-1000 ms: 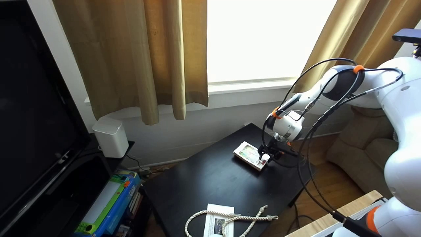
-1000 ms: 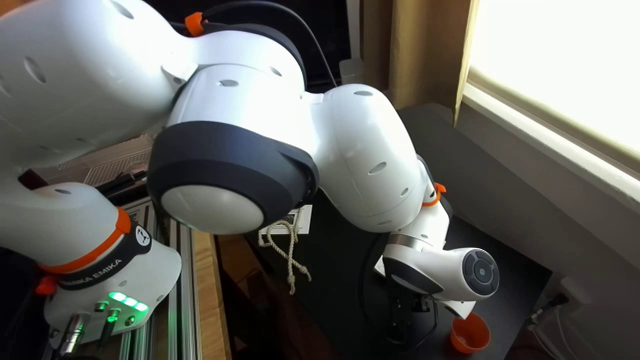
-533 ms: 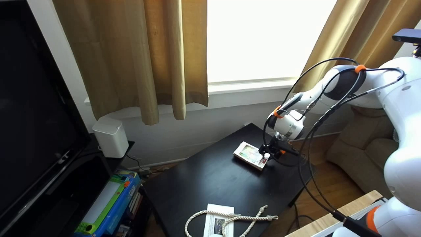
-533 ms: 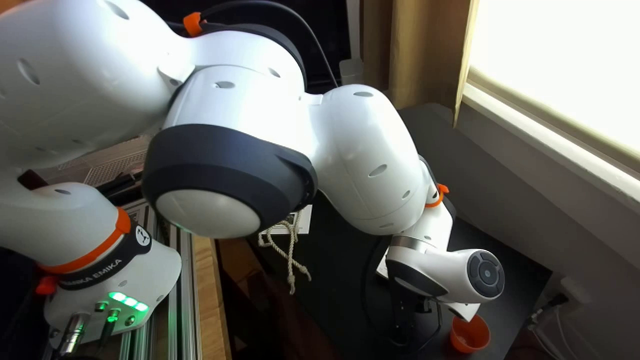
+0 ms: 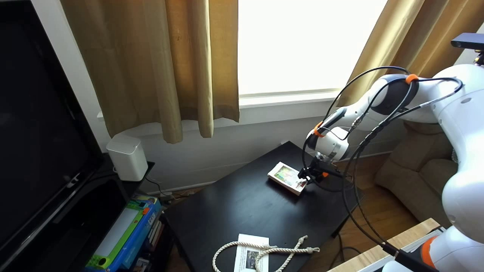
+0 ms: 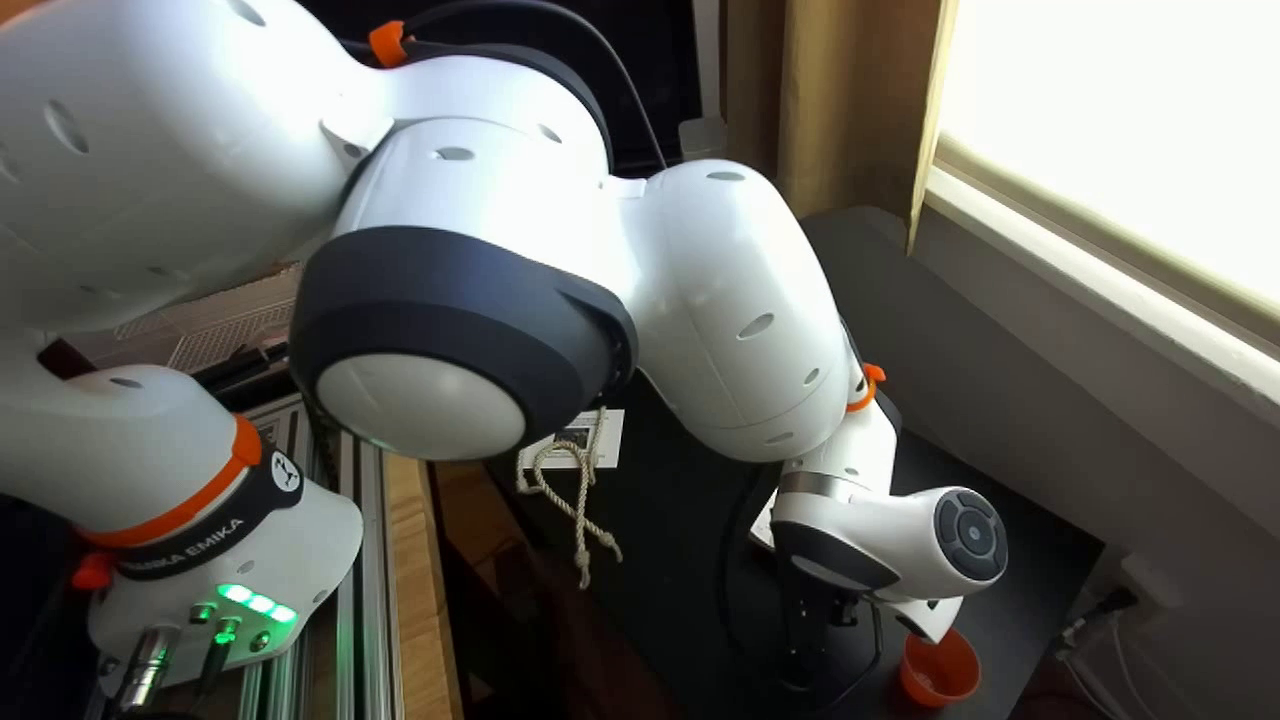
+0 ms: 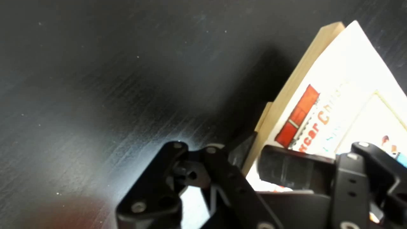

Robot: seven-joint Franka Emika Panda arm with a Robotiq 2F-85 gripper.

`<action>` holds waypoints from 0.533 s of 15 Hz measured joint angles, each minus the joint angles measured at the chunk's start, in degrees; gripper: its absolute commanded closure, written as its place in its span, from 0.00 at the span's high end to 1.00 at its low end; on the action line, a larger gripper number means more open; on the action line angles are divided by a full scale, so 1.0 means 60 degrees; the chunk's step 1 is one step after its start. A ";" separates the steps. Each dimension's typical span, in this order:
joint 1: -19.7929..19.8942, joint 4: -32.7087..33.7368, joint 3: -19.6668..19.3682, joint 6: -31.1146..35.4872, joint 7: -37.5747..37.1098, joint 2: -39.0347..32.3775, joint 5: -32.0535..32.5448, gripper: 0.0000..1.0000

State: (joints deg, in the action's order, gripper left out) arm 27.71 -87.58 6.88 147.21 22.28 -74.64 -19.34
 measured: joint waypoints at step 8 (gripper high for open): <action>-0.0311 -0.0256 -0.0005 -0.0213 -0.0157 0.0237 0.0324 0.00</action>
State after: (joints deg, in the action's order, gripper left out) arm 25.84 -89.11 6.85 145.93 21.34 -73.22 -17.40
